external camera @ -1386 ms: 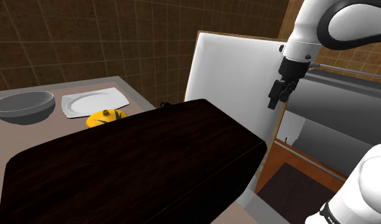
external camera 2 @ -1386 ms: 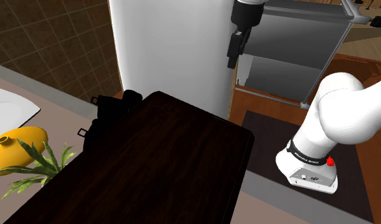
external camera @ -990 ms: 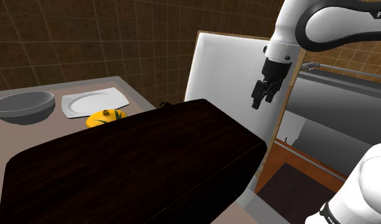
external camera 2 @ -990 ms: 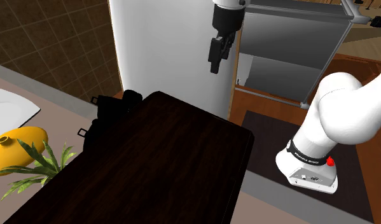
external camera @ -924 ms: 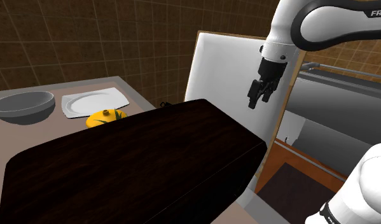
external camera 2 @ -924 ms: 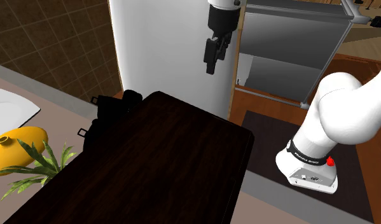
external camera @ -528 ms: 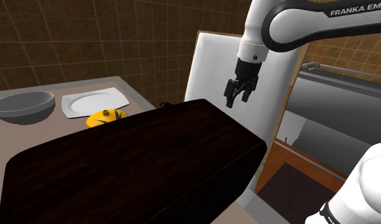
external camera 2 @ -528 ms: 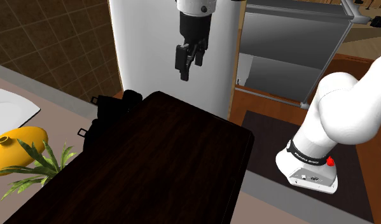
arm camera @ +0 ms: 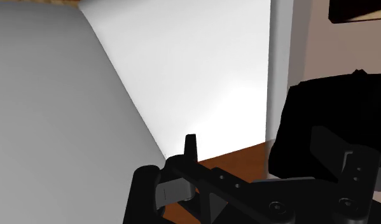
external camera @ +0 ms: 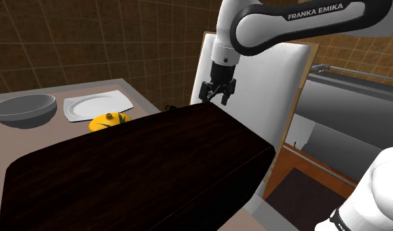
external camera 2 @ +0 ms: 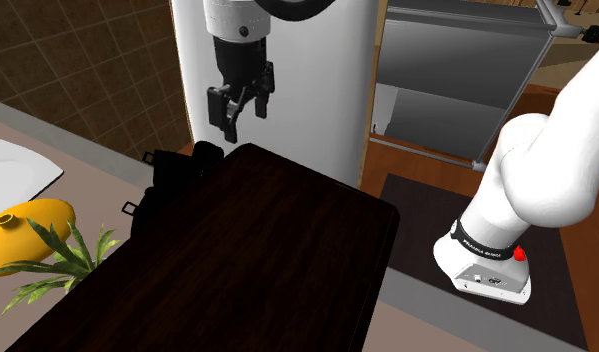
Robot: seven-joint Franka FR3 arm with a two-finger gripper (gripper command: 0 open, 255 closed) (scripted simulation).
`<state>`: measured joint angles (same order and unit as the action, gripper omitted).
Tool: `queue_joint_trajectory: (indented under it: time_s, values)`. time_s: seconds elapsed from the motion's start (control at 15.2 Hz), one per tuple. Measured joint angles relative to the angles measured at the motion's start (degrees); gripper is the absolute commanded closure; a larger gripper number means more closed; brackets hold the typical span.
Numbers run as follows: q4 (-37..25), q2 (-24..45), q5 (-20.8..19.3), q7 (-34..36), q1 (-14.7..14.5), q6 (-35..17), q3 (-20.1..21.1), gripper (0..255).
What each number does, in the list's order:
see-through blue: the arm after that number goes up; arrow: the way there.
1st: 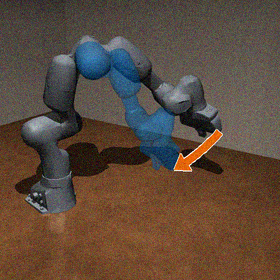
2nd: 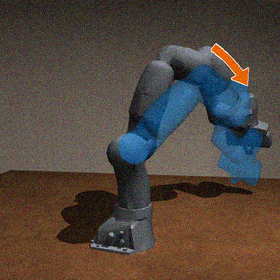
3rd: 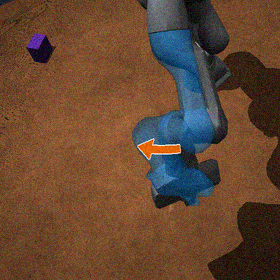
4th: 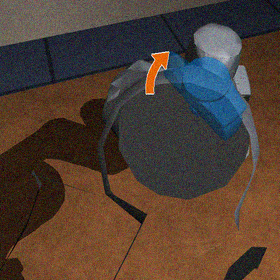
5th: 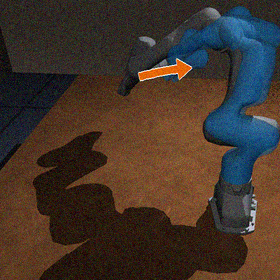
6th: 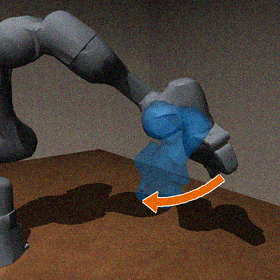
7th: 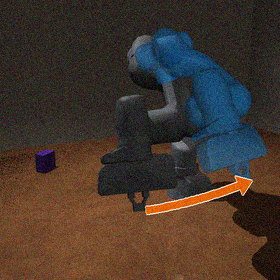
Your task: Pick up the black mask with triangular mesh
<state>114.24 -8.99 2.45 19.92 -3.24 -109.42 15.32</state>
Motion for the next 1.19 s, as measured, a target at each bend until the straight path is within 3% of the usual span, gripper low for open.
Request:
queue_joint_trajectory:
  time_s: [0.73, 1.19]
  values:
    - [-28.9, 25.5, -7.4, 10.5, -4.8, 3.4, 3.5, 0]
    - [-27.8, 28.2, -8.2, 11.6, -5.5, -0.3, 3.4, 0]
